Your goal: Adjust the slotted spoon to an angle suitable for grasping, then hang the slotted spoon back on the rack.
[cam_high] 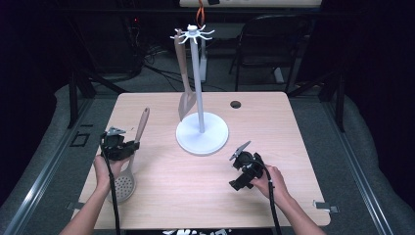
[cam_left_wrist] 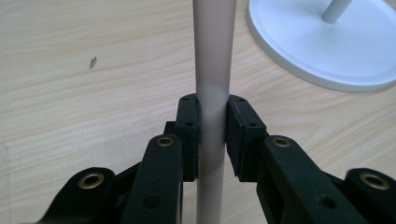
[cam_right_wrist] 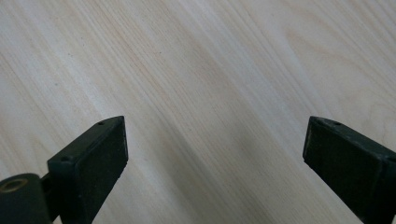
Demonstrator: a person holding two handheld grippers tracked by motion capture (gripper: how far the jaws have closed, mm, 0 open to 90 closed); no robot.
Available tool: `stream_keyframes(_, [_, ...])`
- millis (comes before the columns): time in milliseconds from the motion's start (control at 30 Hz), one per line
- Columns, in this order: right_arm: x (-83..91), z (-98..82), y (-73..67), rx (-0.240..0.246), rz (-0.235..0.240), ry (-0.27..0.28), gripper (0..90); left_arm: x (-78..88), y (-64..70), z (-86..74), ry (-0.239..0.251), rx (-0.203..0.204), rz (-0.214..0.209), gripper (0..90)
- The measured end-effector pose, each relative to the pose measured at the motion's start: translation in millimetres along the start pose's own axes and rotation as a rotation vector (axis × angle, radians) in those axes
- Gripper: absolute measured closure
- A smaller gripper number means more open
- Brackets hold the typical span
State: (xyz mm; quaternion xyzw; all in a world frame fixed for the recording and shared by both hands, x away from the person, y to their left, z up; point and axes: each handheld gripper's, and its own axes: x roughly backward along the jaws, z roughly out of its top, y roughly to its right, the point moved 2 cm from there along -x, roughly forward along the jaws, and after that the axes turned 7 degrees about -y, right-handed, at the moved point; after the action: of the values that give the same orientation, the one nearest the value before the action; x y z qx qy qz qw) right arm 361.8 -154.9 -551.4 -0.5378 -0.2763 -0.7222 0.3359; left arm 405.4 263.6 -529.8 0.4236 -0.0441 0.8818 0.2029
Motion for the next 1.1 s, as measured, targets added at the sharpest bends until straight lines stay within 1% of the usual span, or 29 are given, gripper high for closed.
stream_keyframes(33, [-0.5, -0.2, 0.1, -0.007, -0.001, 0.007, 6.3, 0.4, 0.1, 0.0, 0.011, 0.001, -0.002, 76.2])
stream_keyframes(200, [-0.3, -0.4, 2.5, -0.006, -0.002, -0.005, 6.3, 3.3, -0.6, 0.1, 0.057, 0.004, 0.003, 76.2])
stream_keyframes(300, [-0.1, -0.4, 1.9, -0.010, -0.008, 0.001, 6.3, 6.5, 0.2, 0.5, 0.079, 0.000, 0.007, 76.2])
stream_keyframes(333, [-0.1, -0.4, 1.9, -0.010, -0.008, 0.001, 6.3, 6.5, 0.2, 0.5, 0.079, 0.000, 0.007, 76.3])
stream_keyframes(367, [0.7, -0.2, 2.1, -0.004, -0.016, -0.007, 6.3, 8.6, 1.2, 0.9, 0.101, -0.004, 0.002, 76.2])
stream_keyframes(400, [-0.3, -0.3, 1.8, -0.011, -0.006, 0.001, 6.3, 9.5, 1.9, 1.4, 0.104, -0.010, 0.004, 76.2])
stream_keyframes(433, [-0.2, -0.2, 2.2, -0.007, -0.004, -0.006, 6.3, 10.3, 2.7, 1.7, 0.112, -0.012, 0.004, 76.2])
stream_keyframes(500, [-1.4, -0.4, 2.3, -0.013, -0.008, -0.006, 6.3, 12.3, 3.7, 2.0, 0.137, -0.018, 0.003, 76.2])
stream_keyframes(567, [-1.7, -0.5, 2.7, -0.015, -0.007, -0.008, 6.2, 14.3, 4.5, 2.4, 0.163, -0.017, 0.005, 76.2])
stream_keyframes(600, [-1.7, -0.5, 2.7, -0.015, -0.007, -0.008, 6.2, 14.3, 4.5, 2.4, 0.163, -0.017, 0.005, 76.2])
stream_keyframes(633, [-1.7, -0.7, 2.8, -0.016, -0.007, -0.008, 6.2, 16.5, 4.9, 2.5, 0.185, -0.015, 0.008, 76.2])
stream_keyframes(667, [-1.7, -0.7, 2.8, -0.016, -0.007, -0.008, 6.2, 16.5, 4.9, 2.5, 0.185, -0.015, 0.008, 76.2])
stream_keyframes(767, [-2.4, -0.5, 2.9, -0.019, -0.007, -0.009, 6.2, 19.1, 5.7, 2.7, 0.206, -0.016, 0.010, 76.2])
stream_keyframes(800, [-2.9, -0.5, 2.7, -0.023, -0.004, -0.004, 6.2, 19.8, 6.1, 3.0, 0.203, -0.021, 0.011, 76.2])
stream_keyframes(867, [-2.8, -0.3, 2.6, -0.018, -0.008, -0.013, 6.2, 20.1, 6.7, 3.1, 0.207, -0.020, 0.012, 76.2])
stream_keyframes(900, [-4.2, -0.5, 1.7, -0.029, -0.002, 0.001, 6.2, 20.6, 7.7, 3.7, 0.213, -0.025, 0.010, 76.2])
stream_keyframes(933, [-3.1, -0.4, 2.4, -0.016, -0.008, -0.016, 6.2, 21.2, 8.3, 3.8, 0.214, -0.029, 0.013, 76.2])
stream_keyframes(967, [-4.4, -0.8, 1.6, -0.028, -0.003, -0.003, 6.2, 21.8, 8.8, 4.0, 0.218, -0.031, 0.013, 76.3])
stream_keyframes(1000, [-3.3, -0.8, 2.4, -0.016, -0.008, -0.022, 6.2, 22.6, 9.4, 4.2, 0.223, -0.034, 0.012, 76.3])
stream_keyframes(1100, [-3.6, -1.2, 2.4, -0.015, -0.008, -0.021, 6.2, 25.7, 10.5, 5.1, 0.245, -0.043, 0.009, 76.3])
